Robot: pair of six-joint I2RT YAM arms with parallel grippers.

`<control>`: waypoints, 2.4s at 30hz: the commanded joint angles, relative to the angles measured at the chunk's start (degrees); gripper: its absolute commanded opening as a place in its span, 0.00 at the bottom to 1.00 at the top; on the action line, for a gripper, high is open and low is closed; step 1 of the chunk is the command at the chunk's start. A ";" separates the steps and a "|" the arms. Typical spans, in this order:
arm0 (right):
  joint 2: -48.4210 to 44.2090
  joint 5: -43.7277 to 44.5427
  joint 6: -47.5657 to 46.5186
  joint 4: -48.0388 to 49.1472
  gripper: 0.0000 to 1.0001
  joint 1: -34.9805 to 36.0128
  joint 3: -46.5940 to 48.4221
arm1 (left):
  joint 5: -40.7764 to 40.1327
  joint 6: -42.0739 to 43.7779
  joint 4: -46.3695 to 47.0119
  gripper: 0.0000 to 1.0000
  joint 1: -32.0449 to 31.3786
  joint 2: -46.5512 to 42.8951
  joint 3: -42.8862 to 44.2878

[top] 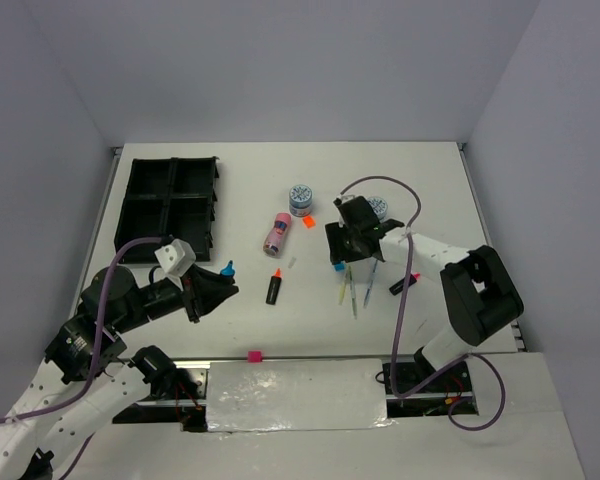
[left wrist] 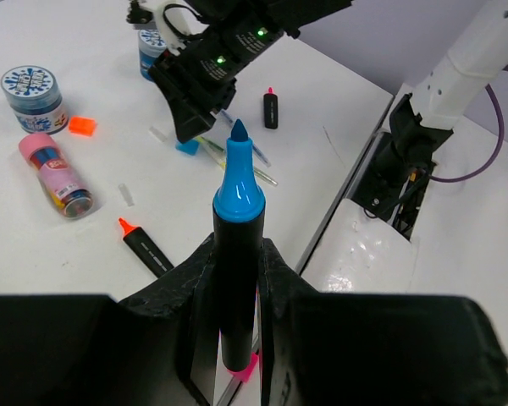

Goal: Sort the stationery into containers
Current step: Pick up the pen cap from the center of the board, then close the pen cap on the pen.

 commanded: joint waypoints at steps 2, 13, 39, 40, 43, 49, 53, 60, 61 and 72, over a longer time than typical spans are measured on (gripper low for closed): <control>2.13 -0.79 -3.65 1.74 0.61 1.22 3.04 | 3.25 0.92 2.17 0.00 0.06 -0.23 0.12; 6.18 -0.09 -4.70 1.56 0.51 2.36 4.18 | 3.69 0.92 2.25 0.00 0.06 -1.29 0.12; -34.94 -19.59 -30.97 -0.37 0.08 24.94 2.59 | 9.58 -20.68 3.05 0.00 0.06 7.67 9.34; -36.26 -20.91 -33.85 -0.55 0.08 26.00 3.99 | 10.89 -23.83 3.31 0.00 0.06 10.11 10.13; -38.29 -20.58 -40.79 -4.05 0.06 30.73 8.55 | 18.88 -26.93 2.35 0.00 0.06 15.65 13.12; -38.81 -11.78 -56.72 -11.89 0.01 35.84 11.74 | 26.89 -29.49 0.50 0.00 0.06 18.93 11.72; -41.46 -10.99 -61.91 -11.97 0.01 37.43 10.68 | 30.05 -28.18 -4.49 0.00 0.06 20.68 11.81; -38.56 -7.03 -67.63 -17.25 0.00 43.40 11.21 | 34.71 -23.17 -12.85 0.00 -0.03 22.61 11.29; -38.04 -6.08 -67.98 -16.72 0.00 44.02 11.04 | 34.89 -22.81 -13.47 0.00 -0.29 23.23 10.84; -29.61 -1.93 -70.97 -22.52 0.00 47.45 17.09 | 33.32 -18.68 -16.29 0.00 -3.11 26.92 8.90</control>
